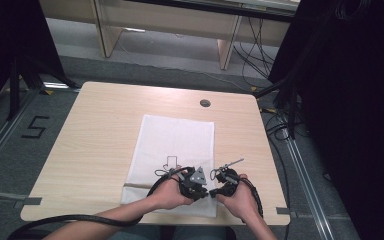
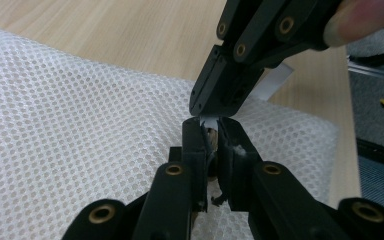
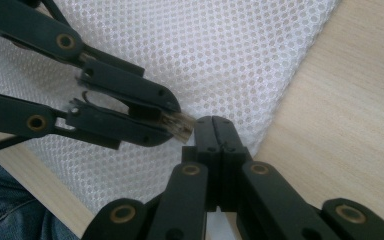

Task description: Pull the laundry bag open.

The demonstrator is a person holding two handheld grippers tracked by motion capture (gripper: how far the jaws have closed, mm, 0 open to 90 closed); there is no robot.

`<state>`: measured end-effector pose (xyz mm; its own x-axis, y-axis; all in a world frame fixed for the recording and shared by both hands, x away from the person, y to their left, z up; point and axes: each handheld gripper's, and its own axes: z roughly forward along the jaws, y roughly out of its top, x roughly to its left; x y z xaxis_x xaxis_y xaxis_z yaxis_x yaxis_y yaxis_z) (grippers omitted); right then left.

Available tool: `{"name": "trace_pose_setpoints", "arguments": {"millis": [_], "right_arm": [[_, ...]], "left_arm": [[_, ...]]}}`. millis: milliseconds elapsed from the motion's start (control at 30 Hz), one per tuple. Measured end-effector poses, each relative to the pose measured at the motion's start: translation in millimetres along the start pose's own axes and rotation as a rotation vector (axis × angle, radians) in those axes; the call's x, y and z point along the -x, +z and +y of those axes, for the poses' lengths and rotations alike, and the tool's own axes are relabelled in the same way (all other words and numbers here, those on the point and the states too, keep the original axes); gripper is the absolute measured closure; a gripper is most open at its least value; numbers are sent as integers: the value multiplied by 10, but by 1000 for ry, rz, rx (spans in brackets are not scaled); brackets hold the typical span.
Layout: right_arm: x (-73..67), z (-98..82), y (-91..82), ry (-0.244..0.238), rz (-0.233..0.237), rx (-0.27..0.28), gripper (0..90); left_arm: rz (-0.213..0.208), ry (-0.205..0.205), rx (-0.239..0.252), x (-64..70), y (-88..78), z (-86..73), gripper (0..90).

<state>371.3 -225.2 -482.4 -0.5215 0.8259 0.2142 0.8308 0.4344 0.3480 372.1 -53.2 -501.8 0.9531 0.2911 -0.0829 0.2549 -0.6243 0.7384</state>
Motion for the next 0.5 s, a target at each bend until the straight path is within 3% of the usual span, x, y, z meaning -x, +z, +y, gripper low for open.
{"name": "trace_pose_setpoints", "arguments": {"millis": [67, 100, 500], "right_arm": [[-8, -1, 4, 19, -6, 1, 900], [8, 3, 3, -3, 3, 0, 900], [10, 3, 0, 16, 8, -8, 900]], "left_arm": [[4, 9, -5, -6, -8, -3, 824], [-3, 0, 0, -5, -10, -5, 824], [-8, 4, 7, -26, -74, -22, 824]]}}
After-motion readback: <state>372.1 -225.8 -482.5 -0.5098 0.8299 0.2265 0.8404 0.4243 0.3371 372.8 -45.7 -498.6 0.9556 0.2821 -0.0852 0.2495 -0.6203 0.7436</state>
